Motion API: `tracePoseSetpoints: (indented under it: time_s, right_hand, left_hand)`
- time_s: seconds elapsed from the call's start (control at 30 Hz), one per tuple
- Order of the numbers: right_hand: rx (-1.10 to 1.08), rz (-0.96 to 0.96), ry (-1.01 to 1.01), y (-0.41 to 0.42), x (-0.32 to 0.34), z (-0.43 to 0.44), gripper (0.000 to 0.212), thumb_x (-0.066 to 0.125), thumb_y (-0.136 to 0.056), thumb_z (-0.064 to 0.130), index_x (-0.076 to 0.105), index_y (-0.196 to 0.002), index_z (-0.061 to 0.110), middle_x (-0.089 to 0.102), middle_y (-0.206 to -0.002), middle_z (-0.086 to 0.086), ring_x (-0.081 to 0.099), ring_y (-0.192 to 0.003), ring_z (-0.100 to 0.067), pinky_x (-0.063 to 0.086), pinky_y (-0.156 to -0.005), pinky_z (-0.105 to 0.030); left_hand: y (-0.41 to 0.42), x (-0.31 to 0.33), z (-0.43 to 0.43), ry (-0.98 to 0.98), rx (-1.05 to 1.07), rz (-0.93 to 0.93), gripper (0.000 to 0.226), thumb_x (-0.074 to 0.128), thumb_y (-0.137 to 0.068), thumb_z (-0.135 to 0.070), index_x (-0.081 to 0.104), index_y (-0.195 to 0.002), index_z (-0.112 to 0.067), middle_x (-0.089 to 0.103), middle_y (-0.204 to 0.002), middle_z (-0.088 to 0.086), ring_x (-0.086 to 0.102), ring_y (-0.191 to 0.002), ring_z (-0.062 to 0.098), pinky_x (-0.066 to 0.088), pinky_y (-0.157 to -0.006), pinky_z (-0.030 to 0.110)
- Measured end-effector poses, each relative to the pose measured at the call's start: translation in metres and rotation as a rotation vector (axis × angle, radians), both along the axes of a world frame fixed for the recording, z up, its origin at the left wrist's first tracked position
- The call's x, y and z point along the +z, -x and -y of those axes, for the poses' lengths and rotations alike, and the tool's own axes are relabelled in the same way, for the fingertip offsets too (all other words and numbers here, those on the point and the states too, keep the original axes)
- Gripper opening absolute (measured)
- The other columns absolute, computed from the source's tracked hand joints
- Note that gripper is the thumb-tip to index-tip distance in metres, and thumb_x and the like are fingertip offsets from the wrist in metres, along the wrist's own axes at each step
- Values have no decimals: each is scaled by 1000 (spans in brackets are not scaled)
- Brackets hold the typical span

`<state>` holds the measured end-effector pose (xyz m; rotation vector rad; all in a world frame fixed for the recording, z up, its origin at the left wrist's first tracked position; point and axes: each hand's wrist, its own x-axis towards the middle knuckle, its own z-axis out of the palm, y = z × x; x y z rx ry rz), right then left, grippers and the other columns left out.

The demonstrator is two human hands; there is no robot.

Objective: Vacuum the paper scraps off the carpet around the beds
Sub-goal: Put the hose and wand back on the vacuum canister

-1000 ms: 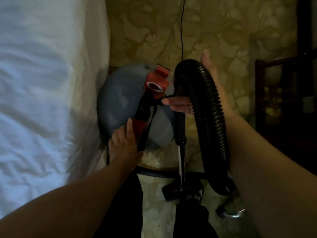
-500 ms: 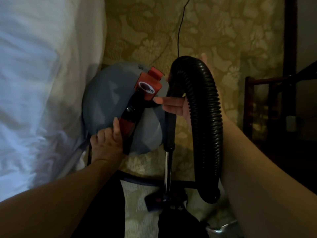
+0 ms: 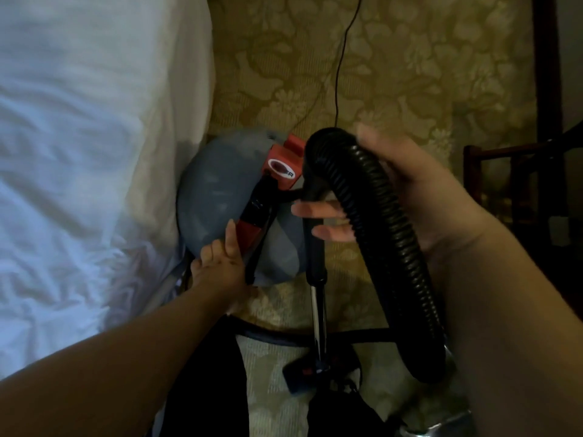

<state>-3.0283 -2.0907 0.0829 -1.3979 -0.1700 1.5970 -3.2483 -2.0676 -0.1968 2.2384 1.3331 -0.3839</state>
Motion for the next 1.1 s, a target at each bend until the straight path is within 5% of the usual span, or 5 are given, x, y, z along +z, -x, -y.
tracePoseSetpoints:
  time_s: [0.17, 0.37, 0.67, 0.87, 1.1]
  right_hand:
    - [5, 148, 14, 13, 32, 9, 34, 73, -87, 22, 69, -120, 28, 76, -91, -9, 76, -75, -31, 60, -54, -33]
    - [230, 1164, 158, 80, 26, 33, 52, 67, -93, 45, 39, -136, 49, 61, -105, 23, 64, -91, 0, 55, -70, -20]
    - [42, 1053, 343, 88, -50, 84, 36, 81, -82, 31, 46, -91, 35, 57, -87, 8, 58, -80, -8, 44, -64, -22]
    - [305, 1326, 734, 73, -30, 108, 76, 57, -71, 86, 39, -104, 20, 42, -96, 0, 48, -83, -25, 45, -67, -38]
    - [-420, 969, 693, 77, -22, 119, 36, 88, -82, 28, 53, -86, 22, 64, -75, 3, 64, -72, -18, 47, -68, -34]
  left_hand:
    - [-5, 31, -19, 265, -45, -63, 133, 71, -79, -64, -27, -155, -17, 18, -159, 13, 25, -144, 36, 32, -112, 52]
    - [-10, -8, -47, 624, 326, 260, 72, 51, -76, -78, 58, -106, -13, 68, -103, 18, 67, -94, 35, 58, -81, 53]
    - [-76, 213, -67, 863, 420, 1093, 31, 57, -85, -58, 57, -115, -50, 69, -121, -12, 63, -116, 5, 47, -98, 30]
    - [-100, 248, -70, 549, -43, 894, 47, 72, -68, -67, 61, -99, -34, 57, -108, -5, 60, -98, 10, 53, -83, 29]
    - [-129, 250, -60, 441, 37, 884, 42, 65, -82, -67, 56, -95, -29, 60, -96, -4, 61, -79, 5, 49, -61, 18]
